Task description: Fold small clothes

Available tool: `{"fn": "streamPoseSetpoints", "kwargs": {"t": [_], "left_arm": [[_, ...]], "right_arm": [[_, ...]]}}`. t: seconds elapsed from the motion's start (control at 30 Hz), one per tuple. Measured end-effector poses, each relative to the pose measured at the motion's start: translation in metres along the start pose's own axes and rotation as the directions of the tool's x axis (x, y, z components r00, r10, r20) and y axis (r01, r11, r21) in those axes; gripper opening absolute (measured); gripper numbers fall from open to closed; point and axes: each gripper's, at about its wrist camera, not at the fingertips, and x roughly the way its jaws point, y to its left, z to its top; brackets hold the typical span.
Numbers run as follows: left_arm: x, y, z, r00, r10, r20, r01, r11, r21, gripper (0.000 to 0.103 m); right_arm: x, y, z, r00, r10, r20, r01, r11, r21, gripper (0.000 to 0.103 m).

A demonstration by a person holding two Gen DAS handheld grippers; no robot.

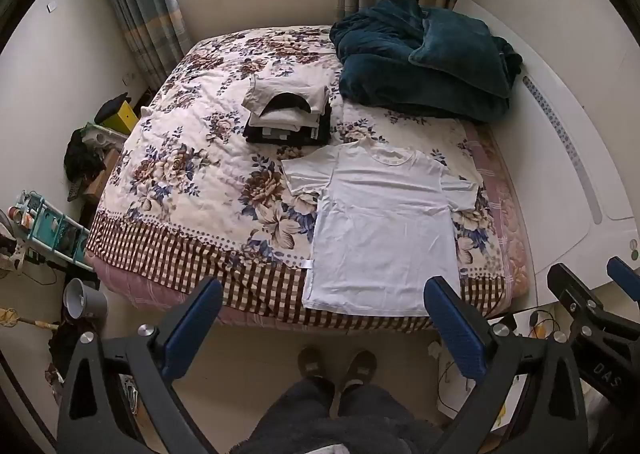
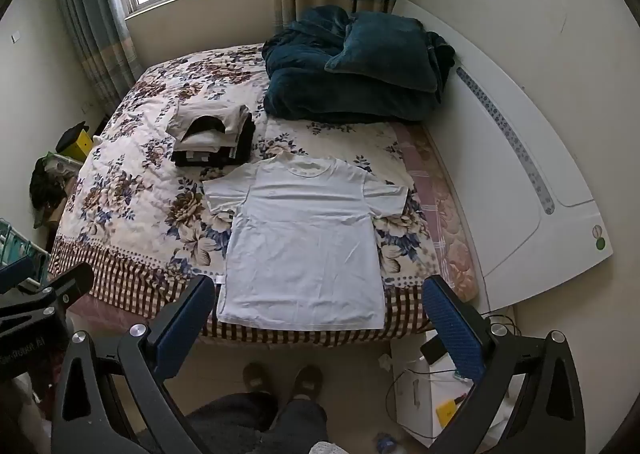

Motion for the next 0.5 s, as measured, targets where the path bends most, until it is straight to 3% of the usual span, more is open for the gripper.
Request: {"fn": "streamPoseSetpoints", "kwargs": {"t": [0.5], "left_arm": [[0.0006,-0.0011,0.0004,1.0,0.001,-0.001,-0.001,1.0,0.002,0.103]], "right_arm": [[-0.0043,0.0,0.0019,1.0,-0.01,0.007,0.01,1.0,-0.007,0.103]]}}
